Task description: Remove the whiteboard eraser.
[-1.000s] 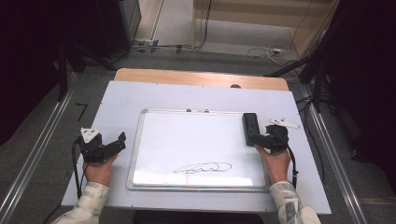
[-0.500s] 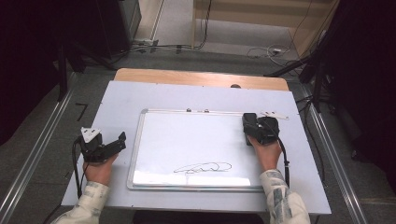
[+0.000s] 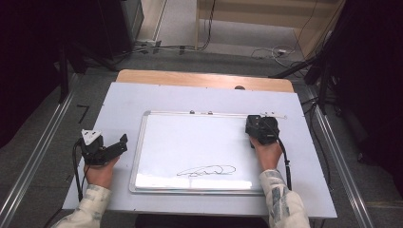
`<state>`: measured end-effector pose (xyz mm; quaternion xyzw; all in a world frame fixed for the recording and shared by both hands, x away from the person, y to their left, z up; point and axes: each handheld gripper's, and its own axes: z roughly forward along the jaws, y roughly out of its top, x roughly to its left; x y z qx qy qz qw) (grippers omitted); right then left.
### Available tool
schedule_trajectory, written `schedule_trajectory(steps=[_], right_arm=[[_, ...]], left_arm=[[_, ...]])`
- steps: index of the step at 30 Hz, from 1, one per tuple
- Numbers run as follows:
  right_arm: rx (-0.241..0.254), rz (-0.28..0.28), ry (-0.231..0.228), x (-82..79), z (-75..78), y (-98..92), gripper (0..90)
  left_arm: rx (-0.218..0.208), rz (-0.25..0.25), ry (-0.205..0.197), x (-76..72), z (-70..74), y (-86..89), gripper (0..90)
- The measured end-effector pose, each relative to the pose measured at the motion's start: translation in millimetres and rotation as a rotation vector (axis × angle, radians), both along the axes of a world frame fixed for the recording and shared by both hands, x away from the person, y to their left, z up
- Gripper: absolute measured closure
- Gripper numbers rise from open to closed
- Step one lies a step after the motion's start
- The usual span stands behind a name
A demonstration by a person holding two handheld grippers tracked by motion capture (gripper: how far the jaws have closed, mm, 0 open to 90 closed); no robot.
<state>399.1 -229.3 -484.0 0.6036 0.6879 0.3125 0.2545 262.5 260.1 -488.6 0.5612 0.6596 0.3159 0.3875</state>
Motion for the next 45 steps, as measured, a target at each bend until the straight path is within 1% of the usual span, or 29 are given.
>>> schedule_trajectory(steps=[1, 2, 6, 10, 12, 14, 18, 19, 20, 22, 34, 36, 39, 45], right_arm=[[0.000, 0.000, 0.000, 0.0, 0.0, 0.0, 33.6], [-0.007, 0.002, 0.001, 0.2, 0.0, 0.7, 36.1], [-0.021, 0.003, 0.004, 1.2, -1.1, 1.5, 36.5], [-0.045, -0.001, 0.022, 3.6, -0.5, 4.2, 36.3], [-0.049, -0.001, 0.022, 4.0, -0.5, 4.9, 36.4], [-0.042, -0.011, 0.030, 5.5, -0.6, 5.1, 36.5], [-0.050, -0.017, 0.038, 6.5, -0.9, 6.7, 36.6], [-0.059, -0.019, 0.044, 6.8, -1.7, 8.1, 37.0], [-0.080, -0.019, 0.050, 6.9, -3.4, 9.8, 37.1], [-0.086, -0.022, 0.044, 6.1, -4.0, 11.1, 37.4], [-0.084, -0.024, 0.040, 5.7, -4.1, 10.9, 38.2], [-0.079, -0.025, 0.040, 5.7, -4.2, 10.8, 38.2], [-0.060, -0.034, 0.047, 6.4, -4.4, 9.4, 37.8], [-0.067, -0.033, 0.048, 5.8, -3.9, 10.0, 38.3]], left_arm=[[0.000, 0.000, 0.000, 0.0, 0.0, 0.0, 10.3], [0.001, 0.000, 0.000, 0.1, 0.0, -0.1, 10.3], [0.002, 0.001, 0.003, 0.2, 0.1, -0.6, 10.3], [0.003, 0.000, 0.002, 0.2, 0.1, -0.7, 10.4], [0.003, 0.000, 0.001, 0.1, 0.2, -0.5, 10.3], [0.001, -0.001, 0.000, 0.2, 0.0, 0.0, 10.3], [-0.001, -0.003, 0.001, -0.1, 0.4, 0.1, 10.4], [0.000, -0.003, 0.002, -0.3, 0.6, -0.1, 10.3], [-0.001, -0.002, -0.001, -0.3, 0.7, -0.3, 10.3], [-0.001, -0.002, -0.001, -0.5, 0.9, -0.3, 10.3], [-0.003, -0.004, -0.002, -0.6, 0.8, -0.2, 10.3], [-0.004, -0.004, -0.003, -0.7, 0.8, 0.0, 10.3], [-0.003, -0.004, 0.000, -0.8, 0.8, 0.4, 10.3], [-0.005, -0.002, -0.002, -0.9, 0.9, 0.4, 10.3]])
